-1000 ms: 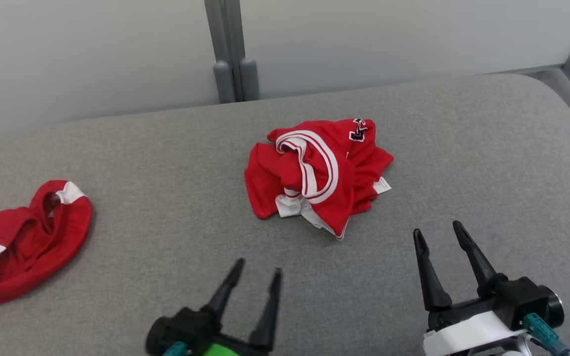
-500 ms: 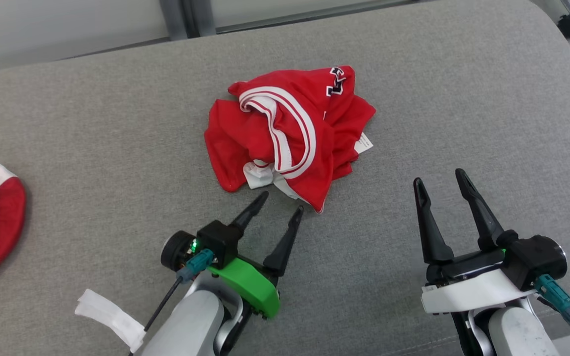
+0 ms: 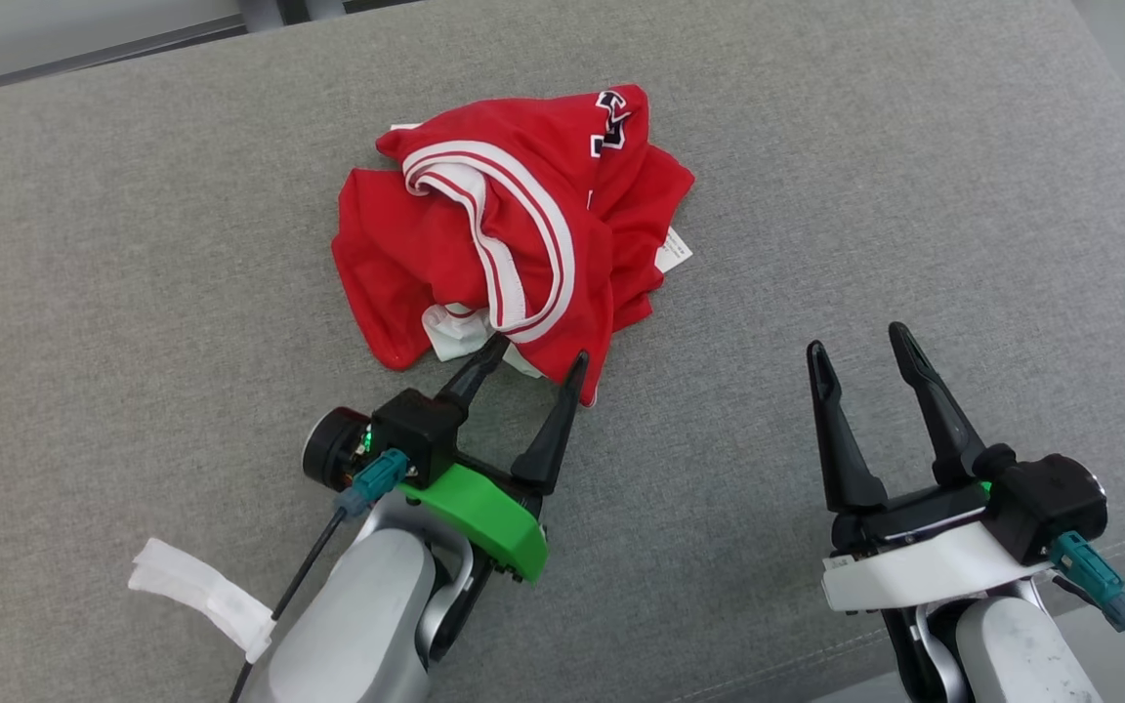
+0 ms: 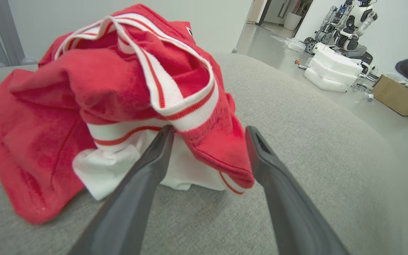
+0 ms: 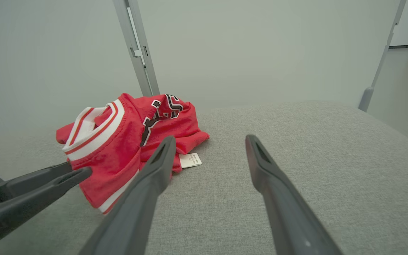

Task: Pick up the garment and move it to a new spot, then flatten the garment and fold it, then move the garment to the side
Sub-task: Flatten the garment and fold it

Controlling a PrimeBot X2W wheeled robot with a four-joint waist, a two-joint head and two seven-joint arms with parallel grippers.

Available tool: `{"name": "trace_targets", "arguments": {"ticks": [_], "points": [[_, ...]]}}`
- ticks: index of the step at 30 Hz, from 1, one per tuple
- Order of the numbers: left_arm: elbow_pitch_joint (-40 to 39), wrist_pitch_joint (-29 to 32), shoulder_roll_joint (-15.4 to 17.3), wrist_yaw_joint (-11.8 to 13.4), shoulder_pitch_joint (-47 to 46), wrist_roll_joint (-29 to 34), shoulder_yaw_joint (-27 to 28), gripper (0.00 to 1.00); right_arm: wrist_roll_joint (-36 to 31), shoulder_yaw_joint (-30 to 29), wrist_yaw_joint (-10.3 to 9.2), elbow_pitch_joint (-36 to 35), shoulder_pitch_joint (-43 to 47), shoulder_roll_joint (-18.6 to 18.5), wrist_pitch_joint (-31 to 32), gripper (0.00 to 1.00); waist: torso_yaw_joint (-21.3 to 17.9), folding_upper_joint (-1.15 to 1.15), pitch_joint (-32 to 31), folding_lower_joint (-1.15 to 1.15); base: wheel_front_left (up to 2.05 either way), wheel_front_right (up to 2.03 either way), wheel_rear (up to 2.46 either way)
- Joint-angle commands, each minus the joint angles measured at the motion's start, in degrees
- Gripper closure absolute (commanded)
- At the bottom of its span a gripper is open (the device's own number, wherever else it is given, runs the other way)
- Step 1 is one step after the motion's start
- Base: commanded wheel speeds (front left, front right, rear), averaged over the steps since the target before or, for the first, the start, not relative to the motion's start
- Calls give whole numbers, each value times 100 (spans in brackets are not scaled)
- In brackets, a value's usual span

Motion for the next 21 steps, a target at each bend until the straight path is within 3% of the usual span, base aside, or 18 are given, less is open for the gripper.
{"name": "trace_targets", "arguments": {"ticks": [1,2,4,12,17,21], "points": [[-98,-2,7,10,-140,77,54,0,23,22,-10,5,-82,-7,-18,0,-29,0,29,0,0,0,0],[-172,-2,7,10,-138,105,108,15,19,33,-10,2,-84,-7,-18,0,-39,0,40,0,0,0,0],[-325,-2,4,10,-128,182,151,100,18,16,-10,14,-83,-7,-18,0,-52,0,58,0,0,0,0],[-714,-2,-1,10,-183,-40,-183,100,78,11,-10,79,-78,-7,-18,0,-135,0,-9,0,0,0,0],[-767,-2,137,10,-866,-783,-874,100,254,101,-10,66,-161,-7,-18,0,-314,0,-45,0,0,0,0],[-766,200,259,10,-1861,-1727,-1378,100,452,173,-10,98,-215,-7,-18,0,-562,0,-81,0,0,0,0]]}}
